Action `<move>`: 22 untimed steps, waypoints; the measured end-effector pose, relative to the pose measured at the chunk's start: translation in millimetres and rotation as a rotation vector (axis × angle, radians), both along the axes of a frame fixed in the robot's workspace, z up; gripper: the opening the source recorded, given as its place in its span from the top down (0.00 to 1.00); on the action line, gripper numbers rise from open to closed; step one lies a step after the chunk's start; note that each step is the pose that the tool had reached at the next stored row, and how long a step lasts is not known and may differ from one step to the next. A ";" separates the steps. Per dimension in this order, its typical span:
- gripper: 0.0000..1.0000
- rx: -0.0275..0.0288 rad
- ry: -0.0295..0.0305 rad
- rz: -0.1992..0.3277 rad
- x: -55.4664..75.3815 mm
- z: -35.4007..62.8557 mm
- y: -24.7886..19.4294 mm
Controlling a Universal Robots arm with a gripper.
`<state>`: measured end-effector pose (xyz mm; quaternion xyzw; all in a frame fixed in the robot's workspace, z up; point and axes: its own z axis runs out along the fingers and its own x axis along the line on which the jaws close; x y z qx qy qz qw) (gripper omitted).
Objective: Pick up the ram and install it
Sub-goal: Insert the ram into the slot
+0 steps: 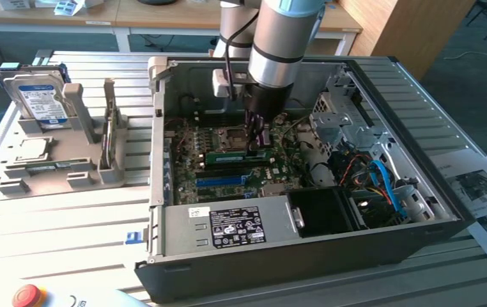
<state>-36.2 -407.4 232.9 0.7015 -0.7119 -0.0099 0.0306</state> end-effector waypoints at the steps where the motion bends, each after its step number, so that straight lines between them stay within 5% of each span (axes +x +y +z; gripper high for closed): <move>1: 0.88 0.0001 -0.0001 0.000 -0.2 -0.3 0.2; 22: 0.88 0.0000 0.0000 0.000 0.9 -0.9 0.8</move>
